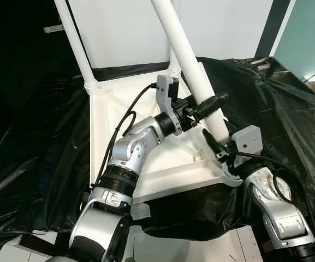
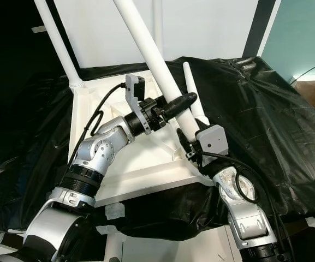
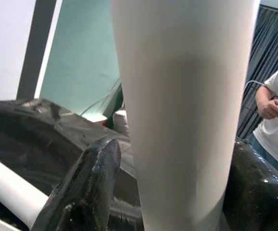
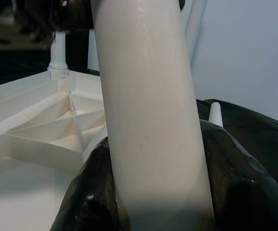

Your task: Building children table

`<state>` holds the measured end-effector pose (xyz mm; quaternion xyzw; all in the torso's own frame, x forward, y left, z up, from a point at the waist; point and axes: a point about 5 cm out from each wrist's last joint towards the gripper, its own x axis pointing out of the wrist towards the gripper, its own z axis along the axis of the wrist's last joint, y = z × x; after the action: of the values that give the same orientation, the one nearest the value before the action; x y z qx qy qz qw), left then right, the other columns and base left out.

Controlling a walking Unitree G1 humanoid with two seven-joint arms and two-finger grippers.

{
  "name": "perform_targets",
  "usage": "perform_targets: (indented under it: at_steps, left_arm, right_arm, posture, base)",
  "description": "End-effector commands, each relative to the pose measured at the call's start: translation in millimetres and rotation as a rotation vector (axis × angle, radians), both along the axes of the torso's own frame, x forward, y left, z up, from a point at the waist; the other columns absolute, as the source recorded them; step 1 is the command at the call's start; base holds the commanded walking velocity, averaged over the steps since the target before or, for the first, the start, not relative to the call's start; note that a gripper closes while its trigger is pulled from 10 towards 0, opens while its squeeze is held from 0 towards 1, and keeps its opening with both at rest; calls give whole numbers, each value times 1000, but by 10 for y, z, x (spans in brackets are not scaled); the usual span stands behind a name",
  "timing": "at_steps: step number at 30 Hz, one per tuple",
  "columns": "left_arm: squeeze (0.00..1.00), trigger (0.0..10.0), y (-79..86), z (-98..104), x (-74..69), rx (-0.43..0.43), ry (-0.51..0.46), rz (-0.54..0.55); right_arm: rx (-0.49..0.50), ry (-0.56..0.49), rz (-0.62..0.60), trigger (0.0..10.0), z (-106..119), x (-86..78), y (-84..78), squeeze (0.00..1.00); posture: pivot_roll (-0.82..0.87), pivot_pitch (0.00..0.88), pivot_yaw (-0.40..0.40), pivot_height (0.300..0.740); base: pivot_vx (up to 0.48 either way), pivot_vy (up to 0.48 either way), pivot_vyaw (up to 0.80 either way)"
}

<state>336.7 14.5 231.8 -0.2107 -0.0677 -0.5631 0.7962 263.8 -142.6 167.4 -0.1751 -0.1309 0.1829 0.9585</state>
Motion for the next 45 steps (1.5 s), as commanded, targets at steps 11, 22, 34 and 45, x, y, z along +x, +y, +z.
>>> perform_targets:
  at_steps: [11, 22, 34, 45]
  left_arm:
    - [0, 4549, 100, 454, -13, -92, -143, 71]
    - [0, 0, 41, 366, -112, -52, -208, 28]
    - [0, 0, 39, 339, -107, -30, -215, 67]
    - [0, 0, -2, 302, -133, -5, -241, 69]
  right_arm:
    - [16, 151, 7, 10000, -322, -76, 32, 0]
    - [62, 173, -37, 10000, -210, -15, 36, 1000]
    - [-114, 282, 3, 10000, -50, -66, 164, 0]
    - [-175, 336, -4, 10000, 203, -210, 51, 0]
  posture:
    - [-170, 14, 62, 740]
    - [-174, 12, 65, 740]
    - [-190, 14, 61, 740]
    - [-210, 20, 50, 740]
  base:
    - [0, 0, 0]
    - [0, 0, 0]
    - [0, 0, 0]
    - [0, 0, 0]
